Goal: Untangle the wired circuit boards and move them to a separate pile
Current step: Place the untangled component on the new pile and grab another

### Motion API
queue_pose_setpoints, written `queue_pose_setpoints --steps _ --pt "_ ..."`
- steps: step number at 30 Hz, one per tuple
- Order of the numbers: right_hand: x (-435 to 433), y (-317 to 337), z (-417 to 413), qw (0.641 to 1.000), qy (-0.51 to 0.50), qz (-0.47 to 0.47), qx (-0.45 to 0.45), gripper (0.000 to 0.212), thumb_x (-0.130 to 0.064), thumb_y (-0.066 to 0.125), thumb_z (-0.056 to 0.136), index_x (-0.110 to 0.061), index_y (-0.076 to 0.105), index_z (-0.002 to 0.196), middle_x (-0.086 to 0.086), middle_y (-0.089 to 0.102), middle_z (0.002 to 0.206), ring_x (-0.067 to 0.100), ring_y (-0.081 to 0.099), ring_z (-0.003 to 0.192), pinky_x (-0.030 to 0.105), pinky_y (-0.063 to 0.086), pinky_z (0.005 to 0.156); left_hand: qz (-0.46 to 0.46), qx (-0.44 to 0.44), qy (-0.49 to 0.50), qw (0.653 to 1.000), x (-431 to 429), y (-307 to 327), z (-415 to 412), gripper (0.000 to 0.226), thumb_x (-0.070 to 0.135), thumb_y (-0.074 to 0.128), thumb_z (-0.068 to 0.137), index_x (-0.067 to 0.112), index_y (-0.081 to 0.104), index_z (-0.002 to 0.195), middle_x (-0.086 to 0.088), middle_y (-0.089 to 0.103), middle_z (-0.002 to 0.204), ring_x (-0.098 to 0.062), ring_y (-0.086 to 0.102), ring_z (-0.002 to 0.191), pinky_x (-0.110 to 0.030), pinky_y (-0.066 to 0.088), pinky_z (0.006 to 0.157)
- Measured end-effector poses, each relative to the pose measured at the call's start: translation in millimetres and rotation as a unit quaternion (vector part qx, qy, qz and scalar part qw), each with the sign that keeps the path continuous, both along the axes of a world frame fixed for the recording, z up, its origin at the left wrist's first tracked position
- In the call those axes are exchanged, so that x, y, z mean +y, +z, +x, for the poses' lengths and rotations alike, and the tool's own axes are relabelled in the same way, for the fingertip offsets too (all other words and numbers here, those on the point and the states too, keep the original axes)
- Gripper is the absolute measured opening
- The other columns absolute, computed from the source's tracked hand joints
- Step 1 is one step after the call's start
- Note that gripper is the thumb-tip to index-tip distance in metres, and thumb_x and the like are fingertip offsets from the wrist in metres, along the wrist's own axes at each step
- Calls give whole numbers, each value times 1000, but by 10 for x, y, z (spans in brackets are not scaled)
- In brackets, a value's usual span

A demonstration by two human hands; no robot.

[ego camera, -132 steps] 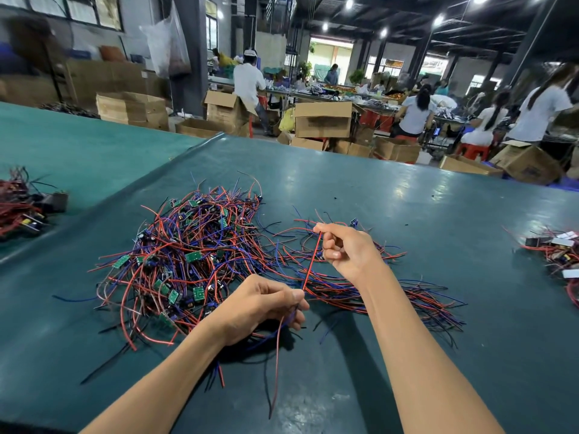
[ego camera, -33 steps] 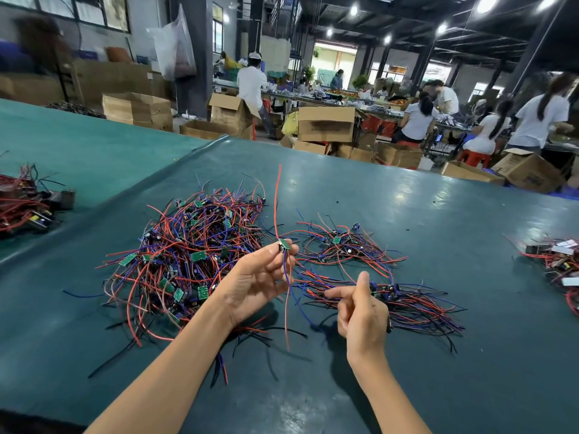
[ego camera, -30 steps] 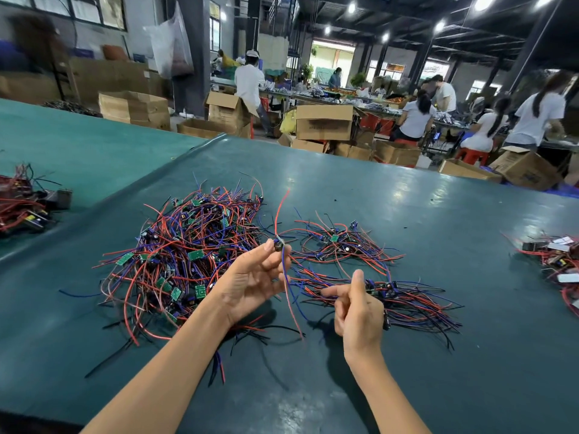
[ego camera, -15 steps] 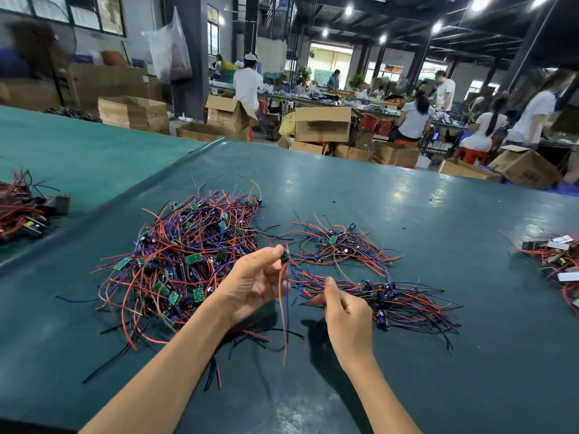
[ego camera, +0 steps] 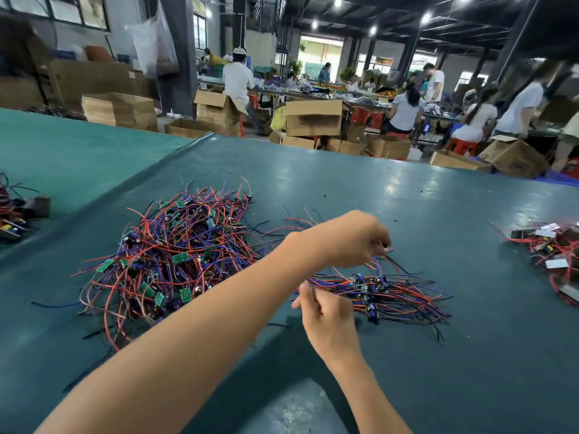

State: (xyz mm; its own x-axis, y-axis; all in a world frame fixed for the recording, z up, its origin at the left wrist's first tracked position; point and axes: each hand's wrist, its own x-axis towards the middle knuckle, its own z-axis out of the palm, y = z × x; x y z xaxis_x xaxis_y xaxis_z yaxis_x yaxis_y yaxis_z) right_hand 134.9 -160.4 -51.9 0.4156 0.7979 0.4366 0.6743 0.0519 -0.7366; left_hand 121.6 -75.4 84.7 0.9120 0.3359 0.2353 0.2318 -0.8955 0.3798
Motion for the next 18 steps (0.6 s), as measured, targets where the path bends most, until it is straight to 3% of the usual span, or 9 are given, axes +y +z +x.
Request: queue_pose_setpoints --steps 2,4,6,9,12,14,15,18 --pt "-27 84 -47 999 11 11 -38 47 -13 55 86 -27 35 46 -15 42 42 5 38 40 12 22 47 1 13 4 1000 -35 -145 177 29 12 61 99 9 68 127 -15 70 118 -30 61 112 -29 41 88" --pt "-55 152 -96 996 42 -70 -34 56 2 63 66 -26 16 54 -6 21 44 15 20 41 19 12 44 -4 28 14 1000 -47 -336 281 32 7 59 98 9 66 129 -15 70 121 -30 61 115 -30 43 92" --pt "-43 62 -20 992 24 -119 -22 54 4 72 62 -25 26 56 -12 33 50 10 33 43 20 20 45 -5 51 26 998 -50 -523 330 35 4 58 95 9 65 130 -16 68 123 -32 60 118 -34 46 96" --pt "-50 -114 61 991 -9 -129 18 39 -9 69 80 -31 43 63 -16 48 64 -1 46 61 15 41 57 -9 67 32 997 -21 -707 347 35 2 61 89 7 68 122 -17 70 117 -34 63 112 -38 50 92" --pt "-58 -86 47 994 16 -109 -29 33 -13 70 78 -31 47 62 -15 50 63 0 47 58 15 35 53 -7 76 33 997 25 -750 320 37 4 63 86 10 68 123 -14 70 119 -34 61 114 -39 50 94" --pt "-52 58 -12 976 12 -183 -118 22 -11 69 66 -27 55 59 -12 52 56 7 53 51 21 24 47 -4 74 36 997 40 -759 299 38 7 65 88 13 67 125 -12 69 121 -33 61 115 -40 50 95" --pt "10 31 23 967 -19 -161 -199 21 -12 67 66 -26 53 61 -10 51 54 11 56 51 23 21 49 3 73 37 997 42 -765 292 36 10 66 88 15 68 124 -11 69 120 -33 60 115 -41 50 94" --pt "-11 3 27 969 6 -145 -201 13 -20 50 89 -25 53 77 -2 63 76 19 62 75 25 29 58 46 88 59 993 49 -772 249 36 32 65 94 29 65 130 -5 61 127 -32 50 123 -45 46 96"
